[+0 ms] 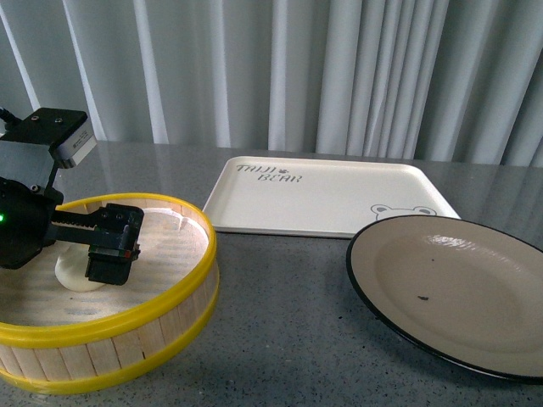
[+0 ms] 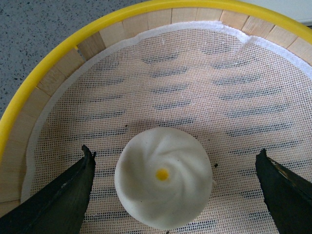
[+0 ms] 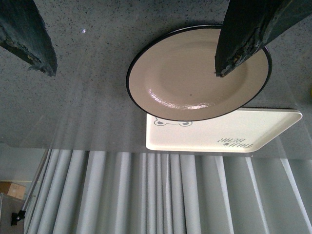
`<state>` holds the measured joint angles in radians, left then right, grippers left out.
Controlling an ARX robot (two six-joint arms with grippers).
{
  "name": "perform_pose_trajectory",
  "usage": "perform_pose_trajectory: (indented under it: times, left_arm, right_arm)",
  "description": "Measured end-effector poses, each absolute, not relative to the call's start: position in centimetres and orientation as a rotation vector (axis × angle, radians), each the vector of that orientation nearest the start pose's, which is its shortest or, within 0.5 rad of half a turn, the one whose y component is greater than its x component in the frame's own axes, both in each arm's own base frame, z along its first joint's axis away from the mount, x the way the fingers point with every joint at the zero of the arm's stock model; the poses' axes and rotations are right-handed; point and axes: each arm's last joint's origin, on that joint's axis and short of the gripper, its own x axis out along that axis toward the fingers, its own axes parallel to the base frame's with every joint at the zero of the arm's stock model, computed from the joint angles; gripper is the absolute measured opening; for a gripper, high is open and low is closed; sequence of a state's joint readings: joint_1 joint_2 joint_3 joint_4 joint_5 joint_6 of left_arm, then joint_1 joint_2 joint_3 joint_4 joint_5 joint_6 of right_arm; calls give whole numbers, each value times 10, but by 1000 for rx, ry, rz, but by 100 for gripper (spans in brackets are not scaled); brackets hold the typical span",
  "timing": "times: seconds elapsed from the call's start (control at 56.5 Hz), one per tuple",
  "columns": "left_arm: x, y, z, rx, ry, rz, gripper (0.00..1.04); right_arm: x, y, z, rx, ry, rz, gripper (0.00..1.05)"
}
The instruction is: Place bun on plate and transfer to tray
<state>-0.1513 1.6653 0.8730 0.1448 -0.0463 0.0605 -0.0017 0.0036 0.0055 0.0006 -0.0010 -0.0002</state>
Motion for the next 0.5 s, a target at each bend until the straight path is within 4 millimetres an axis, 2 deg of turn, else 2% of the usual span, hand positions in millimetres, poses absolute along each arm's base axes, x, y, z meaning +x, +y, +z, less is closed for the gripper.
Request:
perform_pose_trajectory:
  times: [0.177, 0.212, 0.372, 0.425, 0.496]
  left_arm:
    - [334, -48, 173, 140, 634, -119, 98]
    - [333, -48, 173, 146, 631, -120, 95]
    - [332, -49, 170, 159, 629, -125, 70]
    - [332, -49, 169, 162, 628, -127, 58]
    - [332, -49, 169, 165, 628, -128, 47]
  right_arm:
    - [98, 0, 165, 0, -2, -1, 96]
    - [98, 0, 165, 0, -2, -1, 96]
    - [98, 0, 165, 0, -2, -1, 96]
    - [98, 0, 165, 0, -2, -1, 96]
    - [98, 0, 165, 0, -2, -1, 96]
